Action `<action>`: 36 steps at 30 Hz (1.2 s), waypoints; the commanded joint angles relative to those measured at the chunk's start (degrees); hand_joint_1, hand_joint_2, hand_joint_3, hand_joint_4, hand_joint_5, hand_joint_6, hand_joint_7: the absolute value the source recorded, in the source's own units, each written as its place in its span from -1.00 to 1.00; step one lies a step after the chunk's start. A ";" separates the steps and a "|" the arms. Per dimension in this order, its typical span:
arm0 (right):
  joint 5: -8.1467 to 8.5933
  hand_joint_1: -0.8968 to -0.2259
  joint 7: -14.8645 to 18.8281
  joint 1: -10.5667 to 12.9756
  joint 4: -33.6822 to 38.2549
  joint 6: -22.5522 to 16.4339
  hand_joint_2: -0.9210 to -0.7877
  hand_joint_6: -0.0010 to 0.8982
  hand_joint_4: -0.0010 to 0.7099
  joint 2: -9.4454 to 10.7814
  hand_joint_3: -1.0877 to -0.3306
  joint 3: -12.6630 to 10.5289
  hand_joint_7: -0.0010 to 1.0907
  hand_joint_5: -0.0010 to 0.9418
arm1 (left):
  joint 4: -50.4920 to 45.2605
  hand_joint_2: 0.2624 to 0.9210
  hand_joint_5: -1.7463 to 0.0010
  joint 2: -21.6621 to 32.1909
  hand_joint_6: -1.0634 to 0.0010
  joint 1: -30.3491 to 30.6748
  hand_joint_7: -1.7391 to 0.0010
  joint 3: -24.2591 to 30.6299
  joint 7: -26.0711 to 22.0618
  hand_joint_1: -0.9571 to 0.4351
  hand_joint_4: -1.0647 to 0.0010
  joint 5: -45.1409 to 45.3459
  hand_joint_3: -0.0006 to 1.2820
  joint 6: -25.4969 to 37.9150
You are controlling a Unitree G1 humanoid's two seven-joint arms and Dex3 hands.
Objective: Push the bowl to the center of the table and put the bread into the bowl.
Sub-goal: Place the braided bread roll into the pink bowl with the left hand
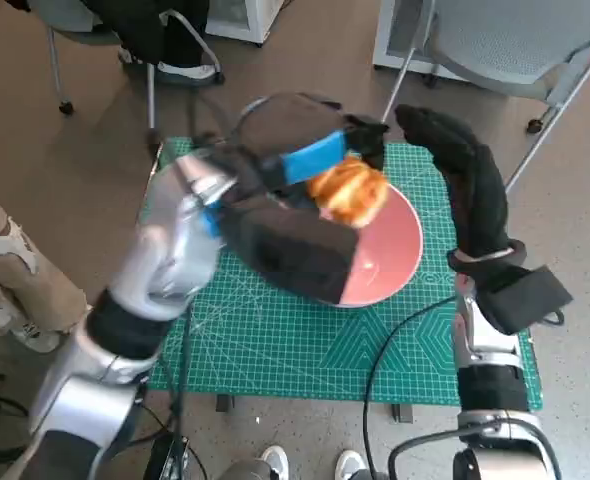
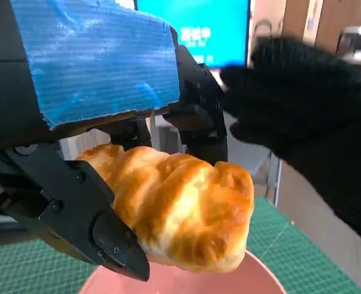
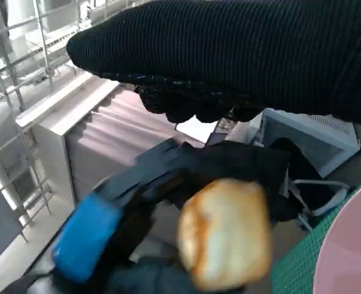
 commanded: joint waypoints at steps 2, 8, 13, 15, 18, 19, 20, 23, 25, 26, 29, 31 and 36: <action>0.47 -0.37 -0.68 1.92 -0.37 1.99 -1.00 -0.99 -0.53 -0.46 -0.39 -0.71 -0.20 -1.00 | 1.88 1.00 -0.44 -0.52 -0.29 -3.58 -0.25 -0.34 -0.10 0.38 -0.19 0.30 -0.89 -0.06; 0.10 -0.36 -1.27 2.54 -1.48 2.68 -1.00 -1.00 -0.56 -0.53 -0.38 -1.03 -0.22 -0.99 | 3.40 0.99 -0.45 -0.85 -0.25 -4.15 -0.23 -0.87 -0.06 0.38 -0.22 0.61 -0.89 0.09; -0.04 -0.36 -1.76 2.81 -2.17 2.86 -1.00 -1.00 -0.60 -0.62 -0.38 -1.16 -0.23 -1.00 | 3.72 0.99 -0.53 -0.91 -0.27 -4.01 -0.17 -0.95 -0.16 0.38 -0.18 0.63 -0.87 0.40; 0.02 -0.36 -1.87 2.74 -2.18 2.89 -1.00 -1.00 -0.60 -0.63 -0.38 -1.24 -0.23 -0.99 | 4.08 0.98 -0.57 -1.04 -0.29 -4.00 -0.13 -0.83 -0.26 0.38 -0.16 0.35 -0.86 0.57; 0.26 -0.36 -1.93 2.45 -1.76 2.76 -1.00 -1.00 -0.61 -0.67 -0.37 -1.49 -0.23 -0.99 | 5.28 0.97 -0.63 -1.69 -0.28 -4.26 -0.10 -0.55 -1.40 0.38 -0.12 -0.49 -0.82 2.11; 0.32 -0.36 -1.94 2.34 -1.60 2.69 -1.00 -1.00 -0.61 -0.66 -0.37 -1.57 -0.23 -0.99 | 5.76 0.98 -0.58 -1.92 -0.19 -4.41 -0.23 -0.53 -1.97 0.38 -0.09 -0.71 -0.79 2.84; 0.35 -0.37 -1.97 2.24 -1.41 2.56 -1.00 -1.00 -0.61 -0.65 -0.37 -1.67 -0.23 -0.99 | 6.84 0.99 -0.57 -2.32 -0.15 -4.81 -0.28 -0.60 -2.87 0.38 -0.07 -0.98 -0.78 3.89; 0.17 -0.37 -2.22 2.16 -1.27 2.29 -1.00 -1.00 -0.60 -0.52 -0.37 -1.84 -0.23 -0.99 | 9.81 0.34 -0.59 -3.33 0.26 -6.05 0.35 -0.72 -5.11 0.76 -0.18 -1.66 -0.21 6.43; 0.03 -0.37 -2.39 2.16 -1.20 2.09 -1.00 -1.00 -0.60 -0.39 -0.37 -1.88 -0.22 -0.99 | 10.99 0.09 -0.59 -3.60 0.47 -6.58 0.66 -0.61 -6.54 0.88 -0.24 -2.29 0.00 7.50; -0.03 -0.37 -2.47 2.14 -1.18 2.02 -1.00 -1.00 -0.60 -0.33 -0.37 -1.87 -0.22 -0.99 | 10.92 0.07 -0.58 -3.41 0.50 -6.53 0.71 -0.63 -7.25 0.89 -0.25 -2.50 0.01 7.71; -0.19 -0.36 -2.68 2.12 -1.16 1.84 -1.00 -1.00 -0.60 -0.22 -0.37 -1.78 -0.22 -0.99 | 10.63 0.09 0.39 -2.74 0.60 -6.36 0.88 -1.12 -8.60 0.47 0.43 -2.59 -0.33 7.75; -0.25 -0.36 -2.74 2.12 -1.12 1.74 -1.00 -1.00 -0.60 -0.20 -0.37 -1.75 -0.23 -0.99 | 10.85 0.14 0.69 -2.51 0.61 -6.38 0.93 -1.42 -8.77 0.36 0.71 -2.35 -0.47 7.41; -0.43 -0.37 -2.91 2.20 -0.98 1.44 -1.00 -1.00 -0.60 -0.27 -0.38 -1.68 -0.23 -0.99 | 12.92 0.31 0.95 -2.14 0.65 -6.93 0.98 -2.48 -7.76 0.10 0.95 -1.26 -0.74 5.57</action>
